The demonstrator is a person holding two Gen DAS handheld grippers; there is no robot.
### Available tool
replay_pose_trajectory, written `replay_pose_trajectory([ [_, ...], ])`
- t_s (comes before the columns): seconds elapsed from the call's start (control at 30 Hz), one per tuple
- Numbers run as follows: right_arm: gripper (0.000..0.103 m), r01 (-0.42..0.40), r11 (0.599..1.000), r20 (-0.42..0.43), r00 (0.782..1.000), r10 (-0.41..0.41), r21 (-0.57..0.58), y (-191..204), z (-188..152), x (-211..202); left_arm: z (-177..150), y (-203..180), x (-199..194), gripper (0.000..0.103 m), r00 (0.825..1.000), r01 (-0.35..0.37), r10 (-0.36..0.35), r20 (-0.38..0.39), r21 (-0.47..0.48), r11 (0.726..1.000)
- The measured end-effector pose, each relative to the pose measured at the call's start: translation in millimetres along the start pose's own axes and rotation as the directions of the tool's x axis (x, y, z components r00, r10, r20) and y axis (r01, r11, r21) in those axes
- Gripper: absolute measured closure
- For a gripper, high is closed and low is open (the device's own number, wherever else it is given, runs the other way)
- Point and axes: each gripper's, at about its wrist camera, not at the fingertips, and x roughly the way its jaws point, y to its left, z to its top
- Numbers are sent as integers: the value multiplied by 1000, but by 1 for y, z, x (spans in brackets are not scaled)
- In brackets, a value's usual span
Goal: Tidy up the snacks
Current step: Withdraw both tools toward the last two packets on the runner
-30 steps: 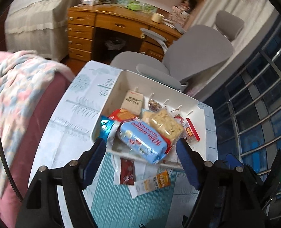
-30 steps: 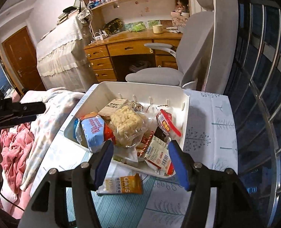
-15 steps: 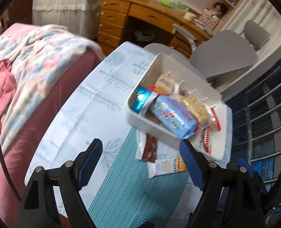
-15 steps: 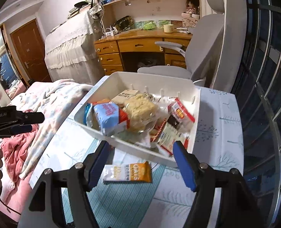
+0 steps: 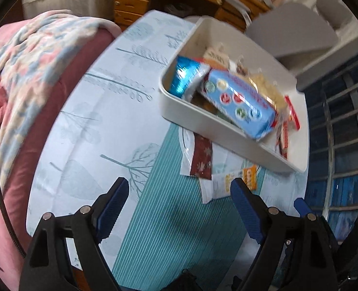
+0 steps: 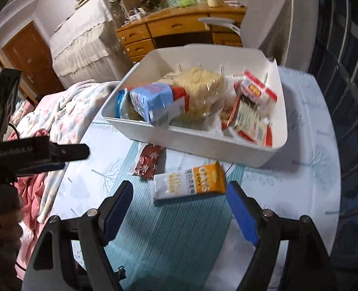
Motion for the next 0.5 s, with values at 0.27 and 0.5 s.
replay_pose_trajectory([
  [0.27,23,22,978,-119,993,3,208,-11,-16,42,6,-11,48,18,997,-1,9,-82,97,995],
  [0.5,23,82,925,-177,984,-16,371,-29,-26,68,14,-14,86,18,988,14,5,-155,119,993],
])
